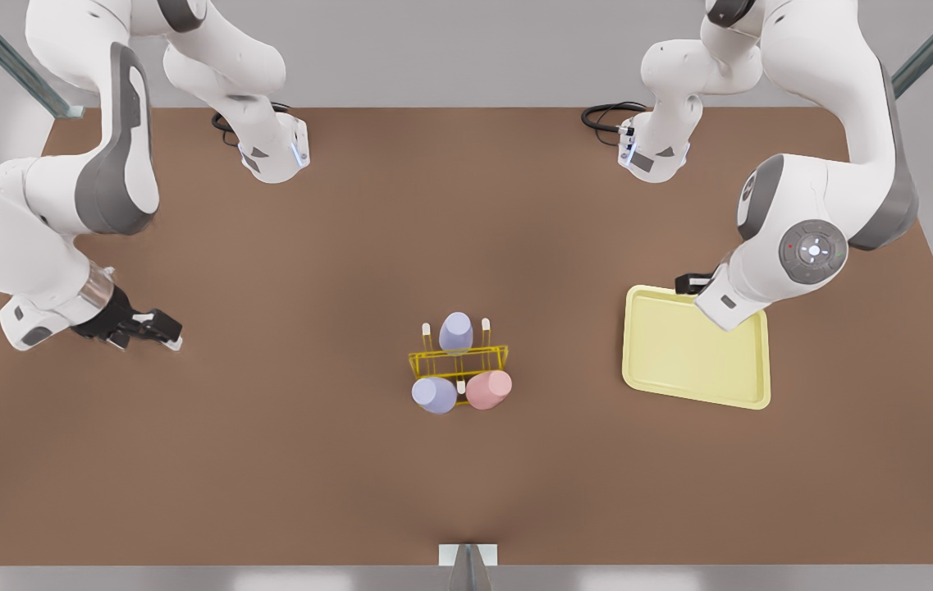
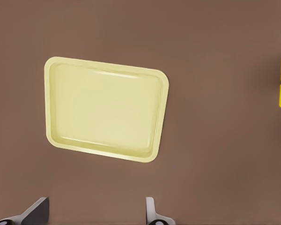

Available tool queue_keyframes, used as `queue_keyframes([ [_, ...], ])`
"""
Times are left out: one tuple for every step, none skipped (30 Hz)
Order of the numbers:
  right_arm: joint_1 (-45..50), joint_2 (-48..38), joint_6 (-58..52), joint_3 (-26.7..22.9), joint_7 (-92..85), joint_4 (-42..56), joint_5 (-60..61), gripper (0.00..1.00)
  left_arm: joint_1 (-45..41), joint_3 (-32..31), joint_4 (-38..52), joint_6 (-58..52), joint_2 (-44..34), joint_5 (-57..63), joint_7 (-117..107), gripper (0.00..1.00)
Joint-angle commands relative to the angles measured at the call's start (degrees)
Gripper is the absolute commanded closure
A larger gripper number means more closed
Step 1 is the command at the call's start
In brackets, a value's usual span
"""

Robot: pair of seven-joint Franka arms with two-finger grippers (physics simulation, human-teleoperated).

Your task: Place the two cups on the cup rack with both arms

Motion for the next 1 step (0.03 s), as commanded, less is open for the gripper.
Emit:
queue_keyframes([
  [0.0, -2.0, -11.3, 0.0, -4.2, -0.7, -1.2, 0.0, -0.1, 0.0, 0.2, -0.4, 0.0, 0.2, 2.8, 0.0],
])
